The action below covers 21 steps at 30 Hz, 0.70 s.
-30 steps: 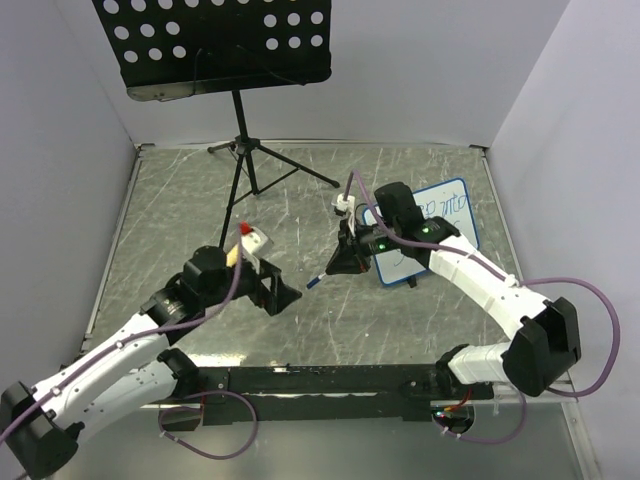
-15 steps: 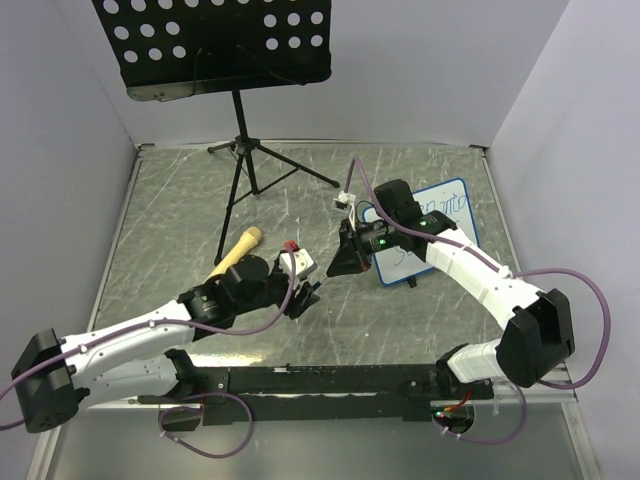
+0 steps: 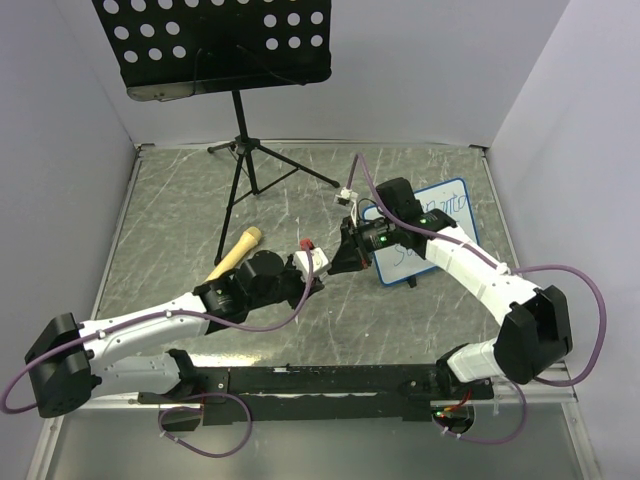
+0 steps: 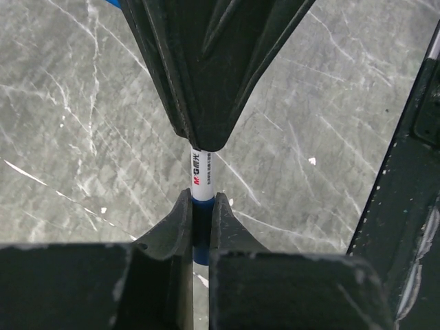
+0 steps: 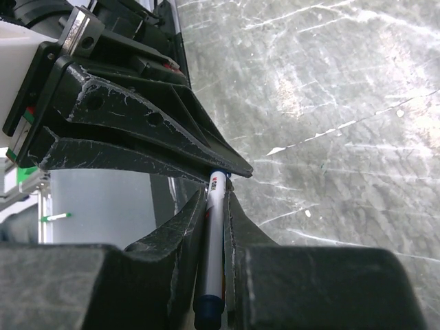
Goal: Write a sentence on the whiteboard
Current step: Pass from the right arm to the left
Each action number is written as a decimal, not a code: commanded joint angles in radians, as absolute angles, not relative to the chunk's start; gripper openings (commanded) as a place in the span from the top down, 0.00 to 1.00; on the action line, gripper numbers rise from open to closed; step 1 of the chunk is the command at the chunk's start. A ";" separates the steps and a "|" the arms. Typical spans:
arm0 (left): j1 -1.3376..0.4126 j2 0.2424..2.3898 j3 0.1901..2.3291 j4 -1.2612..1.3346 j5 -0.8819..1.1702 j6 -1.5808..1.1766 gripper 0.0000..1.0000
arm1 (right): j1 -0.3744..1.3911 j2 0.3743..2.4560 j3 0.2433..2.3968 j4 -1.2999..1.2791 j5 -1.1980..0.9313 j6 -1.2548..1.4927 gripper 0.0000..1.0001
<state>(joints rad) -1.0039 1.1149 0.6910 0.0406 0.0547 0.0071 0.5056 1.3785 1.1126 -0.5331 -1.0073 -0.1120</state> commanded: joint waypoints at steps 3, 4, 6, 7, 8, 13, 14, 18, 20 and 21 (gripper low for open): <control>-1.008 1.103 0.758 0.184 0.114 -0.058 0.99 | 0.515 1.422 1.115 -0.483 -1.063 -0.057 1.00; -1.008 1.103 0.764 0.187 0.107 -0.066 0.99 | 0.515 1.427 1.121 -0.489 -1.063 -0.061 1.00; -1.008 1.109 0.756 0.184 0.088 -0.072 0.99 | 0.512 1.427 1.129 -0.509 -1.054 -0.089 1.00; -1.006 1.109 0.747 0.183 0.078 -0.089 0.99 | 0.497 1.422 1.135 -0.514 -1.054 -0.098 1.00; -1.006 1.106 0.718 0.172 0.069 -0.098 0.99 | 0.488 1.416 1.134 -0.514 -1.058 -0.104 0.83; -1.006 1.042 0.582 0.167 0.020 -0.228 0.99 | 0.417 1.356 1.163 -0.549 -1.068 -0.162 0.29; -1.006 1.026 0.545 0.163 0.017 -0.250 0.99 | 0.398 1.348 1.175 -0.564 -1.057 -0.181 0.19; -1.003 0.953 0.477 0.111 -0.026 -0.360 0.99 | 0.335 1.286 1.253 -0.620 -0.986 -0.261 0.05; -0.985 0.940 0.437 0.106 -0.069 -0.449 0.99 | 0.296 1.260 1.290 -0.641 -0.927 -0.291 0.02; -0.973 0.942 0.424 0.110 -0.080 -0.481 0.99 | 0.285 1.232 1.299 -0.647 -0.916 -0.322 0.02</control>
